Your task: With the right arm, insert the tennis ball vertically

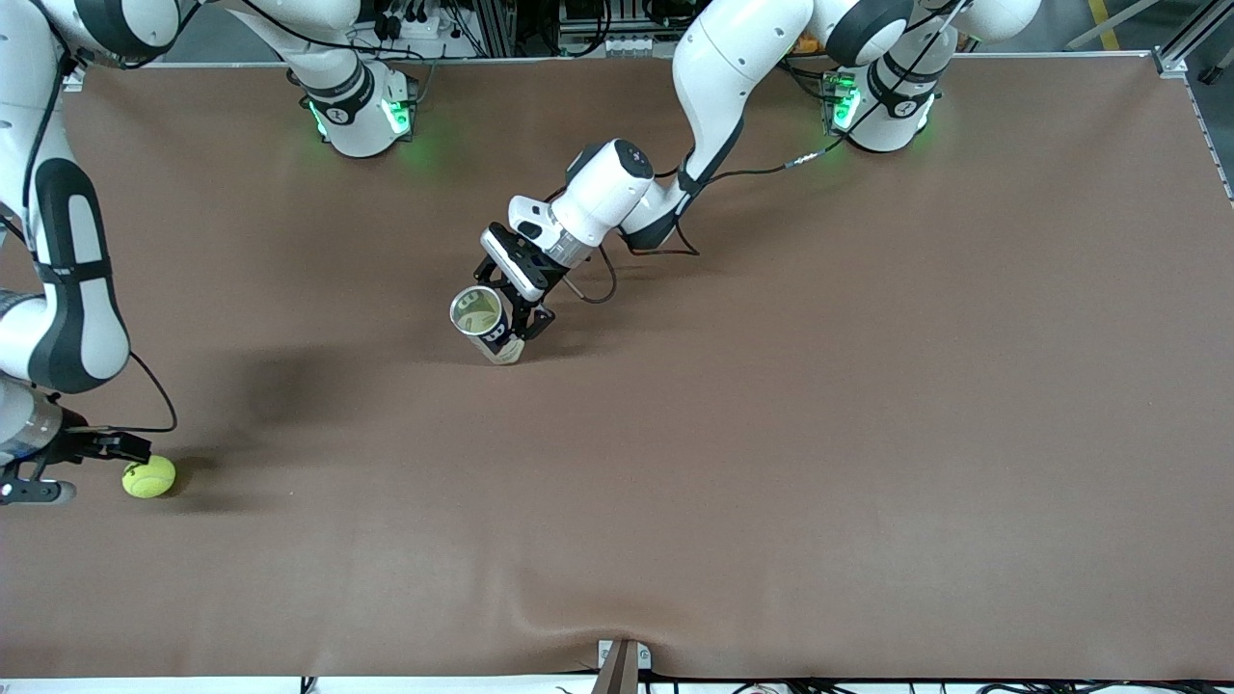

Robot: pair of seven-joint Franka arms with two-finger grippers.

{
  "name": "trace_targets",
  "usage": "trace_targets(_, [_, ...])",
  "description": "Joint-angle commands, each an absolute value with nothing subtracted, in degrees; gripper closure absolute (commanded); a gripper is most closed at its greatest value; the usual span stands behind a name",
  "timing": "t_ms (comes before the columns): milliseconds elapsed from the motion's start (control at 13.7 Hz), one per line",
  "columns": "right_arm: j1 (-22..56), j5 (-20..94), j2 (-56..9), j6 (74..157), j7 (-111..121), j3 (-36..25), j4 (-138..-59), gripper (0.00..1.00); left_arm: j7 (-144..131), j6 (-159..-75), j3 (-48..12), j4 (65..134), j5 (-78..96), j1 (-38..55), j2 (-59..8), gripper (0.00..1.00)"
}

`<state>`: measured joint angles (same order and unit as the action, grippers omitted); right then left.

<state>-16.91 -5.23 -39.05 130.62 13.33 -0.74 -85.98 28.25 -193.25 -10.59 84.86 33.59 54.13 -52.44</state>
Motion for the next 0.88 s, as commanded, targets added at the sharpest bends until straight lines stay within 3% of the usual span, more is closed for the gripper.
trace_targets(0, [-18.02, -2.46, -42.18, 132.61, 15.37, 0.44, -84.02, 0.0, 27.95, -193.8, -10.2, 83.93, 34.89, 54.84, -53.61, 0.2])
trace_targets(805, [-18.28, -2.99, -47.45, 142.37, 18.81, 0.35, -84.11, 0.0, 27.95, -193.8, -10.2, 83.76, 34.89, 54.84, -53.79, 0.2])
